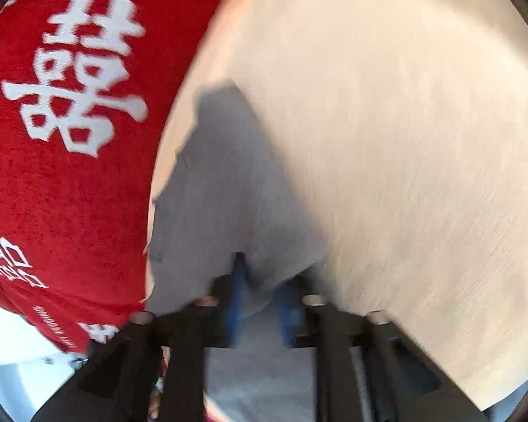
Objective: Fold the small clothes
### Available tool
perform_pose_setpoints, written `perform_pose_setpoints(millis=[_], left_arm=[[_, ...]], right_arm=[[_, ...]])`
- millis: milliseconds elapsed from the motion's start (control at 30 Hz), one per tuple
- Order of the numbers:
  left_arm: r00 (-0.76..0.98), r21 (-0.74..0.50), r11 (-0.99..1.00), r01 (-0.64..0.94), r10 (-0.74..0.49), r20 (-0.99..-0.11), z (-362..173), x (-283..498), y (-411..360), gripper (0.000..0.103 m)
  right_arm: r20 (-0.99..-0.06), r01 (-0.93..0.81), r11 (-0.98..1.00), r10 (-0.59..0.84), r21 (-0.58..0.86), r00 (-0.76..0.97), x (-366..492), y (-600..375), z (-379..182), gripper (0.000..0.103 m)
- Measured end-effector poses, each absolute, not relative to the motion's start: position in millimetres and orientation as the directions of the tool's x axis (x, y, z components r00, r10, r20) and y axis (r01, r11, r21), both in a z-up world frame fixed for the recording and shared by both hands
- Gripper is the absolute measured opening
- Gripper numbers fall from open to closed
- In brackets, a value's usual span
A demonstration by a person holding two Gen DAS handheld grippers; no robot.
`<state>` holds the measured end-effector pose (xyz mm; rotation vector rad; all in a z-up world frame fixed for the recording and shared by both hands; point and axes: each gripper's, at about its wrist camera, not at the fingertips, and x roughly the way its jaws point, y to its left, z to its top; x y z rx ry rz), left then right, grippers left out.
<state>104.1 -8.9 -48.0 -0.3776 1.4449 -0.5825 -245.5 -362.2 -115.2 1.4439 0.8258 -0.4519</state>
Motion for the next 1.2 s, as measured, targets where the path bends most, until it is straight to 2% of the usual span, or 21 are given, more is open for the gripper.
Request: perform_pose_setpoints(millis=[133,233,333,367,433,533,667,733,867,1033,1200], left_arm=[[0.021,-0.544,0.816,0.197,-0.558,-0.83,-44.7,89.2,-2.7,0.008],[0.009,-0.541,0.826,0.16,-0.549,-0.835,-56.6,85.9,6.4,0.008],[0.036,-0.542,0.825,0.161,-0.554,-0.832,-51.4,88.7,20.5,0.008],[0.045,-0.536,0.826,0.175,-0.551,-0.833,-48.5,90.5,23.8,0.008],[0.05,-0.526,0.83,0.186,-0.542,-0.839,-47.5,96.1,29.1,0.008],[0.038,-0.51,0.84,0.189,-0.525,-0.85,-53.8,102.8,34.1,0.008],[0.037,-0.506,0.839,0.2,-0.523,-0.852,-54.1,103.4,33.9,0.008],[0.04,-0.511,0.837,0.197,-0.528,-0.848,-51.2,102.0,32.2,0.008],[0.041,-0.503,0.842,0.195,-0.52,-0.853,-52.9,100.1,31.9,0.008],[0.021,-0.487,0.857,0.168,-0.497,-0.867,-66.0,95.0,38.2,0.008],[0.017,-0.468,0.863,0.19,-0.48,-0.877,-65.1,93.9,36.1,0.008]], right_arm=[[-0.732,0.689,0.249,0.263,0.68,0.628,-237.2,-368.5,-105.8,0.013],[-0.749,0.712,0.243,0.307,0.659,0.588,-237.6,-363.3,-119.3,0.017],[-0.724,0.706,0.196,0.324,0.681,0.609,-231.8,-350.4,-123.2,0.019],[-0.711,0.697,0.183,0.328,0.693,0.622,-226.6,-345.4,-124.3,0.022],[-0.703,0.691,0.173,0.33,0.702,0.631,-227.2,-340.6,-124.7,0.039],[-0.689,0.691,0.128,0.319,0.712,0.651,-232.3,-343.4,-128.9,0.039],[-0.607,0.647,-0.071,0.284,0.759,0.742,-253.5,-357.9,-146.1,0.039],[-0.607,0.65,-0.116,0.265,0.751,0.749,-256.6,-364.1,-147.9,0.039],[-0.665,0.664,0.054,0.115,0.746,0.737,-253.7,-379.8,-107.4,0.039],[-0.738,0.718,0.182,0.235,0.672,0.632,-245.4,-385.2,-117.9,0.039],[-0.682,0.67,0.188,0.38,0.718,0.624,-221.2,-374.1,-145.3,0.039]])
